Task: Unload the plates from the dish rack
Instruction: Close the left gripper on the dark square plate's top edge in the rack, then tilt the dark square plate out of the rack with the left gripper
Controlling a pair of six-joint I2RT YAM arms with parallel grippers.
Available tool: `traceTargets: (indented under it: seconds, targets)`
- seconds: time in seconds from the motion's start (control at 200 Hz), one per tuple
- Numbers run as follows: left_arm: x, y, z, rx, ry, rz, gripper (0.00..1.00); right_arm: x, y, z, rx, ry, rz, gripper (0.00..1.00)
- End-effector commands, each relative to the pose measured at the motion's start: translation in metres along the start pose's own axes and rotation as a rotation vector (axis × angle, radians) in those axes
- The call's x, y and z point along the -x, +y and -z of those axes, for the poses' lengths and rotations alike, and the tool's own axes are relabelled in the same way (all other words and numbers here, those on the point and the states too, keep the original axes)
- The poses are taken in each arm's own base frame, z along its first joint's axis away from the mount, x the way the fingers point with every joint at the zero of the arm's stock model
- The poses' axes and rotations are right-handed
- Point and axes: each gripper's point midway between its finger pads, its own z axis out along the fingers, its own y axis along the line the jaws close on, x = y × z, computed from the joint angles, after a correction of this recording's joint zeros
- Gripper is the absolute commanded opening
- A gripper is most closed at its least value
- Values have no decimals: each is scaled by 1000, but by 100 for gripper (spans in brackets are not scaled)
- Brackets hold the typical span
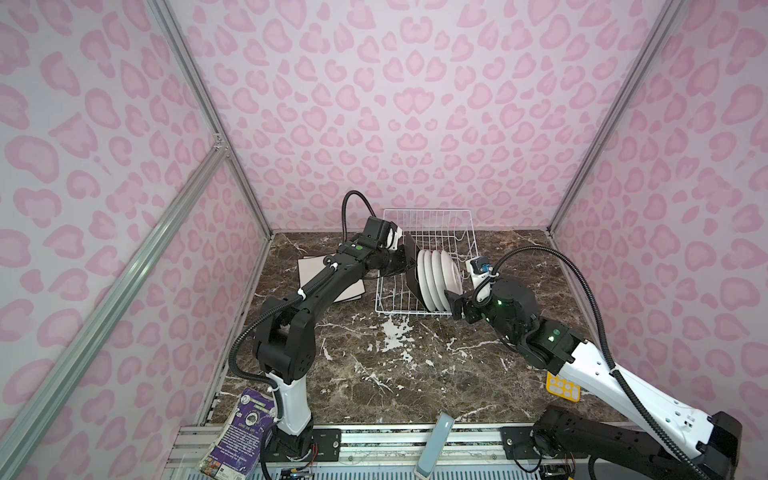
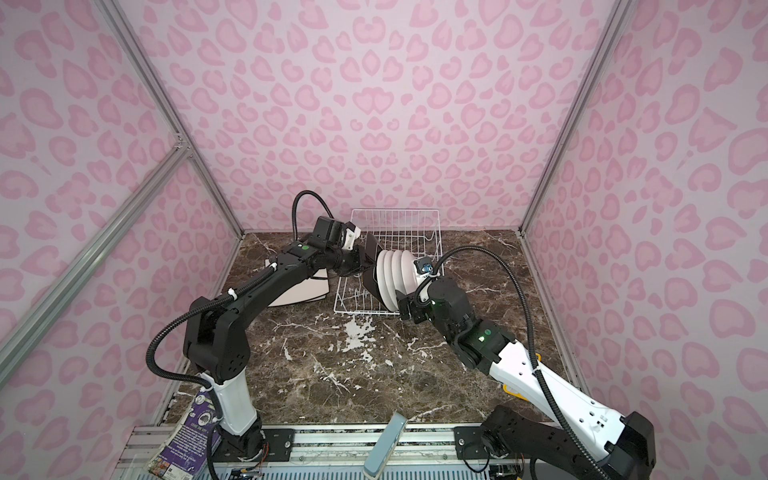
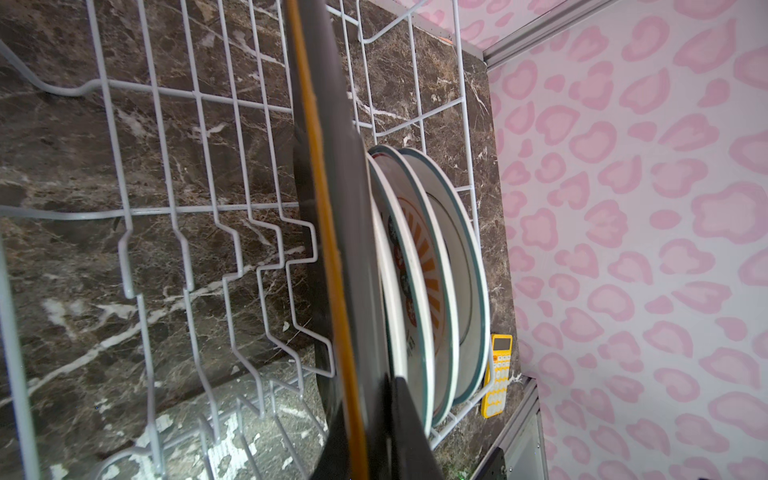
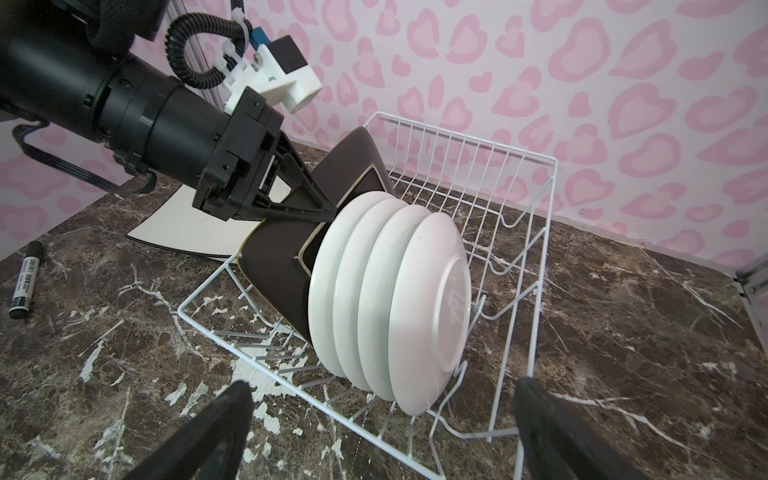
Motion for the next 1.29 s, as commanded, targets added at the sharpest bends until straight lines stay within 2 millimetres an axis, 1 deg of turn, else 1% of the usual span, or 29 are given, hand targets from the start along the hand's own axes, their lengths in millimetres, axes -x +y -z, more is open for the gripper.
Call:
traceTargets:
  seconds: [0.0, 0.095, 0.22, 0.33, 0.46, 0.59, 0.93, 1.095, 1.215, 1.29]
  targets:
    - [-16, 29, -2, 119, 39, 26, 4, 4, -1, 0, -3, -20, -6, 99]
    - [-15, 24, 1, 98, 27, 37, 4, 5, -1, 1, -4, -26, -9, 99]
    - [-10, 9, 9, 45, -1, 46, 4, 5, -1, 1, -4, -25, -11, 99]
    - [-1, -5, 21, 5, -39, 40, 3, 7, -1, 0, -5, -27, -4, 99]
    - [8, -22, 39, -26, -88, 18, 4, 10, -1, 1, -4, -33, -6, 99]
    - [14, -36, 54, -53, -121, 2, 4, 10, 0, -1, -1, -33, -5, 99]
    - [27, -62, 85, -95, -195, -48, 4, 17, 1, -1, 3, -41, 3, 99]
    - [35, -76, 111, -105, -262, -118, 4, 19, 0, 0, 2, -48, -1, 99]
    - [38, -82, 126, -95, -303, -165, 4, 21, 0, 0, 7, -53, -10, 99]
    - [38, -82, 128, -93, -310, -182, 4, 22, 0, -1, 9, -55, -12, 99]
